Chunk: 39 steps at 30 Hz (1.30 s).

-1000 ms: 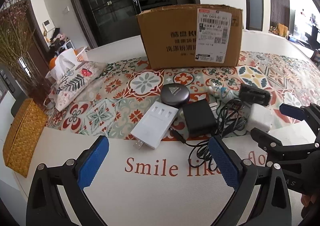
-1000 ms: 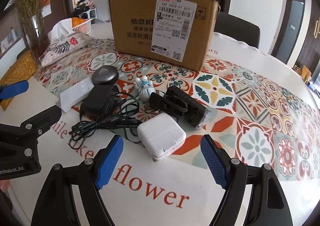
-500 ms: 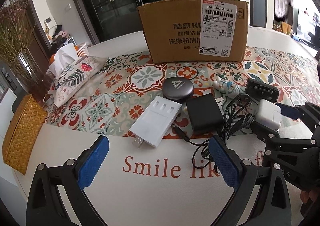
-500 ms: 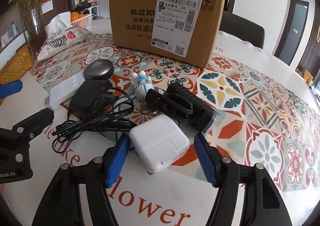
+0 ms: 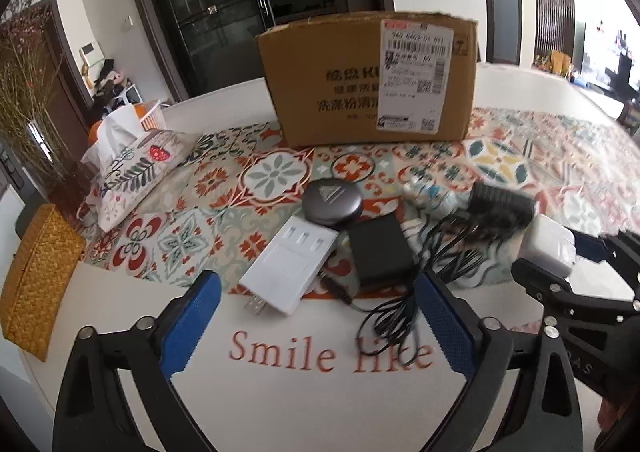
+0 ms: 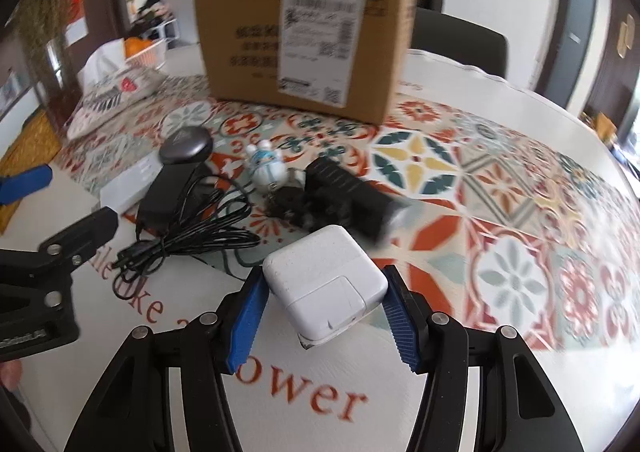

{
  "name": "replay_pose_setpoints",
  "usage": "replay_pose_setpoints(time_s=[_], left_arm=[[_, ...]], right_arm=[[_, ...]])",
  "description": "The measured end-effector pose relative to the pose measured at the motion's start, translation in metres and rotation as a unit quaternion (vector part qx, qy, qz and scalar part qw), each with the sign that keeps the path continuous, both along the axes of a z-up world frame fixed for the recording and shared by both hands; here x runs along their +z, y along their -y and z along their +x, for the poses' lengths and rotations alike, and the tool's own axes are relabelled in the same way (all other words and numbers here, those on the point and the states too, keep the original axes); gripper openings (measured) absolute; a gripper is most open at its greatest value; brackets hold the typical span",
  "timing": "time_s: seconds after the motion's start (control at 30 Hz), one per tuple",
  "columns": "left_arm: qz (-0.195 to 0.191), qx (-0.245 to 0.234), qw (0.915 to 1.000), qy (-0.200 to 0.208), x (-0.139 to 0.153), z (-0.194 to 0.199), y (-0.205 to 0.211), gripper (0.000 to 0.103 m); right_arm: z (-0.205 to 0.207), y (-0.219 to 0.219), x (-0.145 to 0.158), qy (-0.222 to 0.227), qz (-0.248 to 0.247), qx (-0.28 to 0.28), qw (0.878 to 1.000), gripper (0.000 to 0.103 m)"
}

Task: Organize rigid objects
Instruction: 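Close the right gripper on the white charger, then close the left gripper on the black adapter with cable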

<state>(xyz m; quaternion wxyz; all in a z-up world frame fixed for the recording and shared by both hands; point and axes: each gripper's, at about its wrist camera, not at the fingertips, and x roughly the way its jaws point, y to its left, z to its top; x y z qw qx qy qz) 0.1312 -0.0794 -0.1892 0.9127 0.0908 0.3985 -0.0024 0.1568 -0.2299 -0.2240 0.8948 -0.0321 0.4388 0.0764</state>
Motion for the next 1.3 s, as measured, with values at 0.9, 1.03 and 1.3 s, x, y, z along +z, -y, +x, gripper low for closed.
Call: replay_pose_setpoints(time_s=[0.9,1.03,1.3], left_arm=[[-0.081,0.031,0.9901,-0.110,-0.018,0.060,0.021,0.043],[-0.066,0.027,0.9904,-0.119,-0.025,0.066,0.026,0.043],[-0.038,0.028,0.9906,-0.128,-0.027,0.073,0.032,0.042]], right_arm=[[0.017,0.024,0.025,0.012,0.035,-0.063,0.997,0.057],[0.019,0.026,0.024,0.011,0.043,-0.068,0.997,0.057],[0.021,0.028,0.021,0.005,0.056,-0.075,0.996,0.057]])
